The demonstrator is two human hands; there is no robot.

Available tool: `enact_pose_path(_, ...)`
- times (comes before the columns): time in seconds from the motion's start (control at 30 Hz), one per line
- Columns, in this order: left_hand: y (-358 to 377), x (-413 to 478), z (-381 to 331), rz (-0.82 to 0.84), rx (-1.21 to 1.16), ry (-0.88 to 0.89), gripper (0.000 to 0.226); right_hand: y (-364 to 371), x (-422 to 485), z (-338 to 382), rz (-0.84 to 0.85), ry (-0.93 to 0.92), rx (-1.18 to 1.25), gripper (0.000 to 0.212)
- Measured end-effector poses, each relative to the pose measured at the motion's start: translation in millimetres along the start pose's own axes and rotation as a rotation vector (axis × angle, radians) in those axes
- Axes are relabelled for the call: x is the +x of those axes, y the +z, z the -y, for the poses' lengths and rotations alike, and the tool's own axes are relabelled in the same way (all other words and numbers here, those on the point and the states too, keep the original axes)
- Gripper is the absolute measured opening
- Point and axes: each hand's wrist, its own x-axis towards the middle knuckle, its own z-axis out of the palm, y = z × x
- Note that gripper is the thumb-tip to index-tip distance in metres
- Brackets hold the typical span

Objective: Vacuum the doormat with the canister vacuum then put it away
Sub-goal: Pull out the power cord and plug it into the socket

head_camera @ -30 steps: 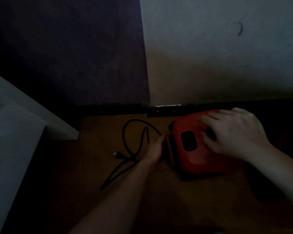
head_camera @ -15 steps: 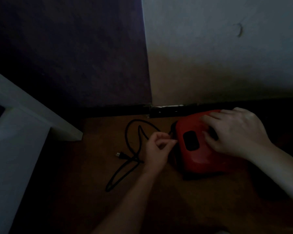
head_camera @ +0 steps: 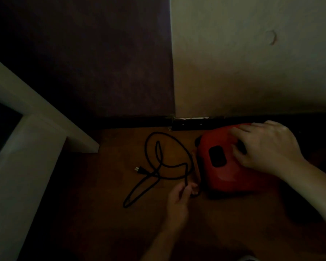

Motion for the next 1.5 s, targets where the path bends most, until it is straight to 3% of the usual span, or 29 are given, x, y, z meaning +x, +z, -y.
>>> enact_pose_path(0.2,-13.1,22.2,22.2,-0.242,-0.046,-0.183,0.017,-1.6,-0.4,0.7,-0.016,0.002,-0.016,0.024)
enact_pose_path(0.33,-33.4,58.4,-0.6,-0.321,0.087,-0.106,0.02,0.0,0.0,0.6,-0.006,-0.011,-0.018,0.026)
enact_pose_path(0.53,-58.0,43.8,-37.0,-0.251,0.451,0.016,0.014,-10.2,1.6,5.8,0.077,0.014,-0.032,0.033)
enact_pose_path(0.73,-95.3,12.2,-67.7,-0.562,0.801,0.221,0.025,-19.3,17.0,25.3,0.05,0.025,0.034,0.046)
enact_pose_path(0.87,-130.1,32.4,-71.6,-0.706,0.812,0.089,0.026,-17.4,30.2,39.2,-0.016,-0.04,0.074,0.042)
enact_pose_path(0.97,-150.5,61.6,-49.7,-0.588,0.812,-0.021,0.03,-11.7,33.8,44.5,-0.015,-0.074,0.094,0.04)
enact_pose_path(1.07,-150.1,82.8,-31.0,-0.376,0.837,-0.056,0.052,-4.6,35.4,38.6,0.012,-0.105,0.096,0.043)
enact_pose_path(1.17,-143.2,97.1,-24.3,-0.306,0.776,-0.068,0.063,-7.0,35.4,37.2,0.03,-0.096,0.139,0.047)
enact_pose_path(1.3,-142.8,110.6,-12.0,-0.28,0.903,0.051,0.041,-12.2,31.4,41.5,0.062,-0.126,0.154,0.048)
enact_pose_path(1.5,-150.2,109.0,-20.5,-0.286,0.699,-0.014,0.03,-23.6,31.6,44.1,0.153,-0.134,0.12,0.053)
